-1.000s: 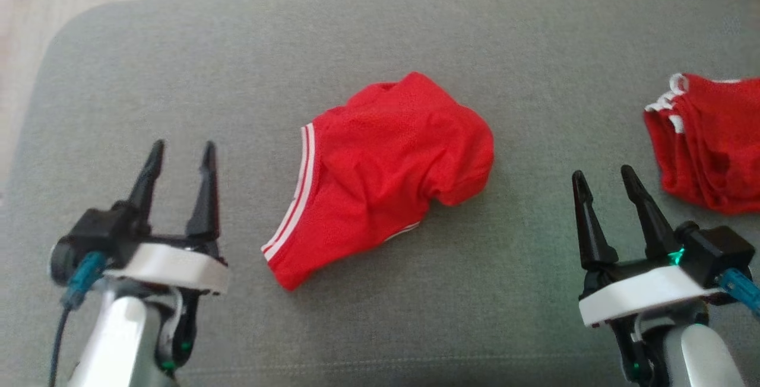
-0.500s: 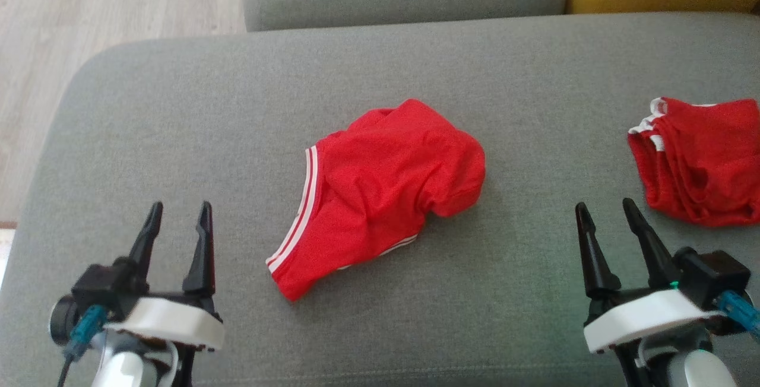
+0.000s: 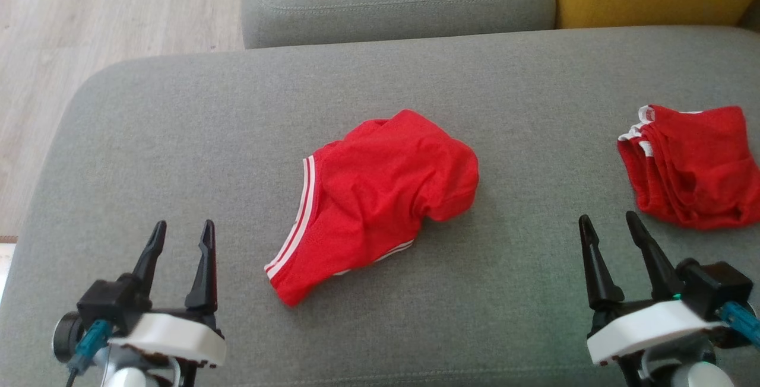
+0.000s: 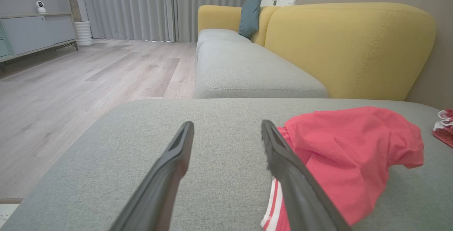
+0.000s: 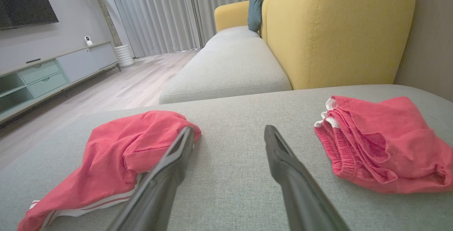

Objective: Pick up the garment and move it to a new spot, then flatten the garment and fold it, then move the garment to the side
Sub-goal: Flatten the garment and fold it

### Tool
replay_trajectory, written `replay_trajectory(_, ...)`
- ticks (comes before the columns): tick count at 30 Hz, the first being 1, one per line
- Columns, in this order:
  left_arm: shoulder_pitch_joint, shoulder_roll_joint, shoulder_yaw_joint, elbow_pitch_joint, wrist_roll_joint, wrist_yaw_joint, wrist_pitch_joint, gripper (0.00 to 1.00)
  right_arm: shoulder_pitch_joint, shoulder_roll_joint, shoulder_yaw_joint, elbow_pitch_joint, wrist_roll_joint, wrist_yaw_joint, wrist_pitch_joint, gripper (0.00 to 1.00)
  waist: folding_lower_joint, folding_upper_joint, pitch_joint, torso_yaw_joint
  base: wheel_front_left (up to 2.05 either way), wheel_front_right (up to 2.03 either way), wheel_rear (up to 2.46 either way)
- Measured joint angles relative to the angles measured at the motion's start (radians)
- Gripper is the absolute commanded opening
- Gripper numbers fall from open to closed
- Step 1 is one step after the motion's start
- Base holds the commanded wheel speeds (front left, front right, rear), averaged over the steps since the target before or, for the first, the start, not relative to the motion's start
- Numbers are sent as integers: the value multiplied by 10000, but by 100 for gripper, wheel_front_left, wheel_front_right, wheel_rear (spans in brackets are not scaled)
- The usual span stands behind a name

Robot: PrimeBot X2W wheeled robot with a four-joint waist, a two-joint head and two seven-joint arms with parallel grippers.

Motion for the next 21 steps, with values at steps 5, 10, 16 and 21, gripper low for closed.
replay_trajectory(5,-1,6,-13,-8,0,15,2,100,-1,0,27,0,10,0,0,100,0,0,42,-3,0,0,0)
replay_trajectory(10,-4,29,-23,-12,-2,73,50,100,-6,0,31,2,12,0,-2,100,0,0,94,-12,0,0,0)
replay_trajectory(16,-5,58,-46,-10,-2,94,77,100,-15,0,35,10,29,0,-13,100,0,0,116,-14,0,0,0)
replay_trajectory(21,-7,77,-82,-10,-4,104,79,100,-22,0,54,19,86,0,-17,100,0,0,158,-13,0,0,0)
